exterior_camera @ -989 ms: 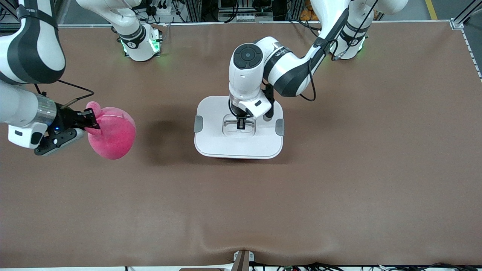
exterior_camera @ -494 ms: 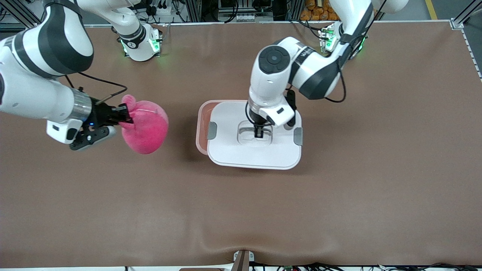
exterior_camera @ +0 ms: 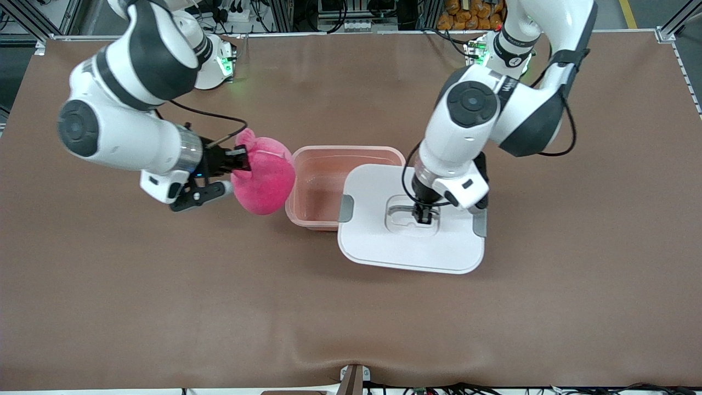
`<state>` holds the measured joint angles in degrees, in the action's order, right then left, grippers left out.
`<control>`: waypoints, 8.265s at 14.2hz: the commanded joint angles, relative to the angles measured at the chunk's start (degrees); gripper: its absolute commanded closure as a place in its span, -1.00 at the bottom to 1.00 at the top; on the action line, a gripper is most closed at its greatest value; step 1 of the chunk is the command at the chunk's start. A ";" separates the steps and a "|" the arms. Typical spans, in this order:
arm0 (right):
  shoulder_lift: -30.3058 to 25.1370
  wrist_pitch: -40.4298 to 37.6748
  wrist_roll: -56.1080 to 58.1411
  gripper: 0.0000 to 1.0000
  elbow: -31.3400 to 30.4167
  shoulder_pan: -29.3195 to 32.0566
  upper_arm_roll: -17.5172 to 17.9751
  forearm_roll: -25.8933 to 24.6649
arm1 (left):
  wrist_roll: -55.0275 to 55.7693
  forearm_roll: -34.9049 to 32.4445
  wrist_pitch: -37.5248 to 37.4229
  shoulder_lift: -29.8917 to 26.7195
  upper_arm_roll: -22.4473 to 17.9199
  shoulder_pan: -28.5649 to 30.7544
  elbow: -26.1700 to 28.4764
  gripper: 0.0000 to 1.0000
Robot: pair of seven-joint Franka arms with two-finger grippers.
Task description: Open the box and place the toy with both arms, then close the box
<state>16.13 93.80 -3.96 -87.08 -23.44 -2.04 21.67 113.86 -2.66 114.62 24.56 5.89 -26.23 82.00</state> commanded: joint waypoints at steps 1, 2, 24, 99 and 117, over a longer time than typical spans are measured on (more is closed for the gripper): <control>3.55 -0.29 -3.68 1.00 4.37 -3.10 -0.78 1.00 | -3.72 -0.95 -1.94 -1.62 0.79 2.49 0.71 1.00; 3.99 1.02 -3.69 1.00 4.37 -3.88 -0.69 1.27 | -5.99 -0.95 -2.38 -2.23 0.79 3.63 0.79 1.00; 14.36 11.14 -10.10 1.00 3.93 -11.10 -0.78 1.36 | -17.44 -0.15 -7.04 -4.53 1.14 12.25 2.46 1.00; -16.91 -12.05 12.68 -1.00 -0.81 22.39 -2.18 -18.50 | 20.77 -6.21 5.87 1.54 0.97 -9.97 0.88 1.00; -20.35 -8.46 3.63 -1.00 -5.83 23.01 -1.30 -21.93 | 30.89 -9.47 7.89 5.67 1.05 -18.59 2.29 1.00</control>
<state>-2.85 84.44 2.87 -91.35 0.06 -3.75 1.11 142.43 -10.71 121.02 29.84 7.31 -43.58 84.04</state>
